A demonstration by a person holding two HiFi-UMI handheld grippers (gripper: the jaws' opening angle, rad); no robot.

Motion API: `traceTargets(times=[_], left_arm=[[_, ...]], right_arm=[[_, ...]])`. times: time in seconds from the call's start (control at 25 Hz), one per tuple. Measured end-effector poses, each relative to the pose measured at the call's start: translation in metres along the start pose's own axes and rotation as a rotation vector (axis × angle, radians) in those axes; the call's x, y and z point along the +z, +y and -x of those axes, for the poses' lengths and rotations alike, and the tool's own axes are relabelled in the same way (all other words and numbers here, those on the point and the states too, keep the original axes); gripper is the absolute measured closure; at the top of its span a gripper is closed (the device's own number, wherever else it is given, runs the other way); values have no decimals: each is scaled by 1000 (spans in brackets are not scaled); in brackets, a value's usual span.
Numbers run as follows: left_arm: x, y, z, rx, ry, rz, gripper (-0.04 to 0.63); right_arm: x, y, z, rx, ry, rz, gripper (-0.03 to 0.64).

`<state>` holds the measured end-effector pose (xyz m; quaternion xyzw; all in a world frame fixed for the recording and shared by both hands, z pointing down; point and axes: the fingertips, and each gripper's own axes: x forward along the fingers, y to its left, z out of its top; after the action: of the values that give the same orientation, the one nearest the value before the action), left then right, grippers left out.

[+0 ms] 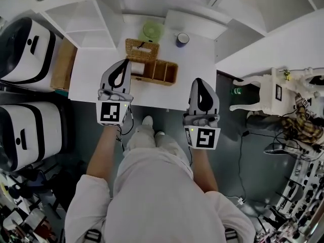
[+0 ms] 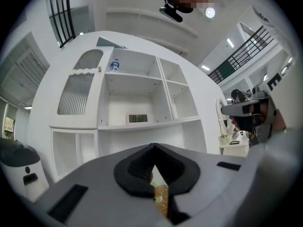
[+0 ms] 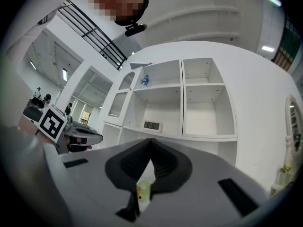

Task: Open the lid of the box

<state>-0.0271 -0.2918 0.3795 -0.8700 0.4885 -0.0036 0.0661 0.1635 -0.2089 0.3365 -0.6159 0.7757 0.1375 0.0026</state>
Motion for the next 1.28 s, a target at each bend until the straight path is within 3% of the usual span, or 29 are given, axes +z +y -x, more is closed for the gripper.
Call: traceTargets(times=[0.32,0.76,1.08,1.28], left_arm=[[39,-56,108,23,-20,-11,601],[74,-126,262,78,22,-23,601],[72,-125,310,66,38,3,600],[73,-116,325,52,28,32,600]], right_arm=[[42,27,91,27,-27,-34,621],[74,72,234,46,36,-81,621],[95,118,261,34,44,-35,623],[110,147,256,35,47,-71,623]])
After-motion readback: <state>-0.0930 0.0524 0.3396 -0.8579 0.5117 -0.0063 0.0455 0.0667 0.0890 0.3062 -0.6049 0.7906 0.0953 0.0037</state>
